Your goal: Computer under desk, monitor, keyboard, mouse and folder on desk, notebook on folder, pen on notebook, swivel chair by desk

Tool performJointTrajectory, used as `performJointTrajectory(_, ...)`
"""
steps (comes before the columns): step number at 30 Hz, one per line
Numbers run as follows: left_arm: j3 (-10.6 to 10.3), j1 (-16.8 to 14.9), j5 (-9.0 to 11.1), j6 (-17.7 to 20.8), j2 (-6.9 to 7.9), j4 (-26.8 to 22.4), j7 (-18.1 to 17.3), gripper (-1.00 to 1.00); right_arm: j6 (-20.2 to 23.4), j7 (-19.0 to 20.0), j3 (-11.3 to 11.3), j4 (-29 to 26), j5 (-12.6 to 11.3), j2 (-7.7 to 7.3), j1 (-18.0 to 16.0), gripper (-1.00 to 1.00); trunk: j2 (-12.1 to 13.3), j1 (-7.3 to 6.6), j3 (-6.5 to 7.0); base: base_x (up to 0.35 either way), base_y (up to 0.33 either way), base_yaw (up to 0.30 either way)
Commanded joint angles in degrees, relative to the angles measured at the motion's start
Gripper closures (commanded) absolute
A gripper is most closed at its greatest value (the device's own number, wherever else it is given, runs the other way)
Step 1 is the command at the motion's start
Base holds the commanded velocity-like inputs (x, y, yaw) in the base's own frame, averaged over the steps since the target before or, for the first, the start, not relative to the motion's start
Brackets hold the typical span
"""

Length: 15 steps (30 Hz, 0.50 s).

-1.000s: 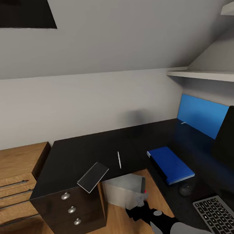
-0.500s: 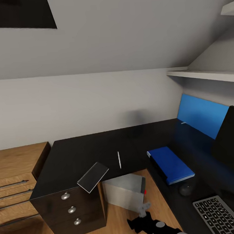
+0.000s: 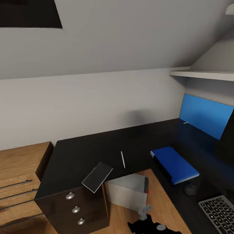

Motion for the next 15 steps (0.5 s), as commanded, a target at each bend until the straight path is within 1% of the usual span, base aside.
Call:
performJointTrajectory(1,0.0,0.0,0.5,0.0,-0.02,-0.1,-0.1,-1.00,-0.2,-0.1,0.2,0.1,0.2,0.00,0.0,-1.00,0.0,0.00,-0.05,0.000,0.200,0.000)
performJointTrajectory(6,0.0,0.0,0.5,0.0,-0.05,-0.1,-0.1,-1.00,-0.2,-0.1,0.2,0.1,0.2,-0.01,0.1,-1.00,0.0,0.00,-0.05,0.000,0.197,0.000)
performJointTrajectory(10,0.0,0.0,0.5,0.0,-0.08,0.0,-0.2,-1.00,-0.2,-0.1,0.2,0.0,-0.3,-0.01,0.1,-1.00,0.0,0.00,-0.05,0.000,0.101,0.000)
performJointTrajectory(12,0.0,0.0,0.5,0.0,-0.09,0.0,-0.2,-1.00,-0.2,-0.1,0.2,0.0,-1.2,-0.01,0.1,-1.00,0.0,0.00,-0.05,0.000,0.050,0.000)
performJointTrajectory(14,0.0,0.0,0.5,0.0,-0.09,0.0,-0.2,-1.00,-0.2,-0.1,0.2,0.0,-2.5,0.02,0.1,-1.00,0.0,0.00,-0.05,0.000,0.032,0.000)
performJointTrajectory(15,-0.1,0.0,0.5,0.0,-0.10,0.0,-0.2,-1.00,-0.3,-0.1,0.2,0.0,-4.2,0.06,0.1,-1.00,0.0,0.00,-0.05,0.000,0.018,0.000)
